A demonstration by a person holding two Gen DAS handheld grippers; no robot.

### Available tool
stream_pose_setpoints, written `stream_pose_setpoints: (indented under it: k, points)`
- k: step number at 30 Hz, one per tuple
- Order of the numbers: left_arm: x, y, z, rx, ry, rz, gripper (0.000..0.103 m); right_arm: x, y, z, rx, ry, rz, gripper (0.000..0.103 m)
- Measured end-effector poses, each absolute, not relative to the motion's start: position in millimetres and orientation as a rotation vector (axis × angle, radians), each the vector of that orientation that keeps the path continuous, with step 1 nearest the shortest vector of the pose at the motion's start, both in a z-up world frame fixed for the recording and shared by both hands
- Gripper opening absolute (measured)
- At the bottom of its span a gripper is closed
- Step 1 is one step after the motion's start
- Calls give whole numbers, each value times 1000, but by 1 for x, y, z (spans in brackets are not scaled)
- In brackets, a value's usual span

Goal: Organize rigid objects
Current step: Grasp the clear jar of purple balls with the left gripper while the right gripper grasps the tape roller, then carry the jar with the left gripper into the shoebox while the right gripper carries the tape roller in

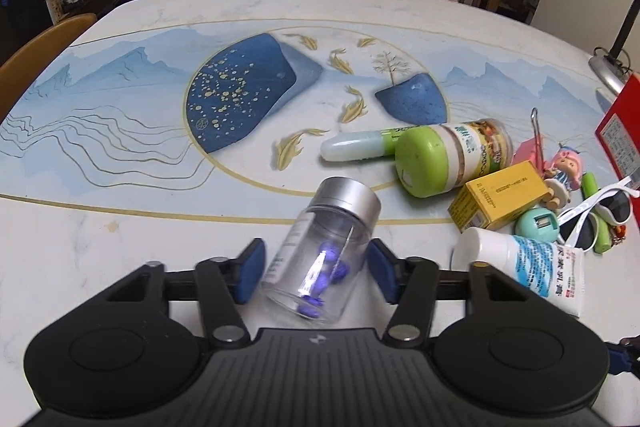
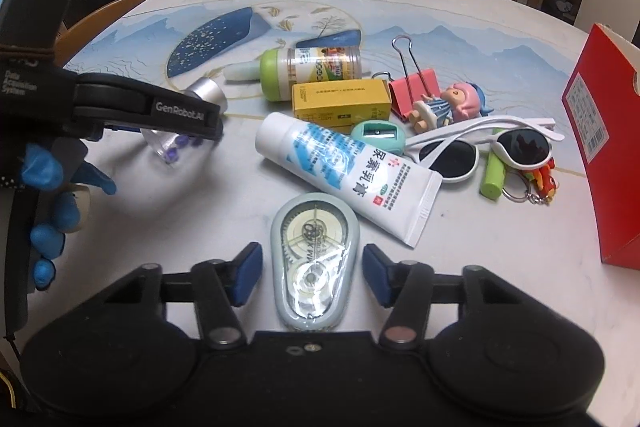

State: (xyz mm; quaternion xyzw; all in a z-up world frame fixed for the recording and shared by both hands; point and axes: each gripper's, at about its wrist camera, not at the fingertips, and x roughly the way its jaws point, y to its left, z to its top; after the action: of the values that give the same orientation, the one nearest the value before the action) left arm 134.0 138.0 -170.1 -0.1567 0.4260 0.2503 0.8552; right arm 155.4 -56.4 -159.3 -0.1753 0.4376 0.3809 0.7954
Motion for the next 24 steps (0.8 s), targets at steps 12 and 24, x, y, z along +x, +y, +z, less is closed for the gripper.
stream_pose_setpoints:
  k: [12, 24]
  points:
    - [119, 121, -148, -324, 854, 481, 52, 149, -73, -139, -316, 924, 823, 46]
    - [114, 74, -76, -320, 795, 327, 52, 161, -130, -65, -172, 859, 774, 46]
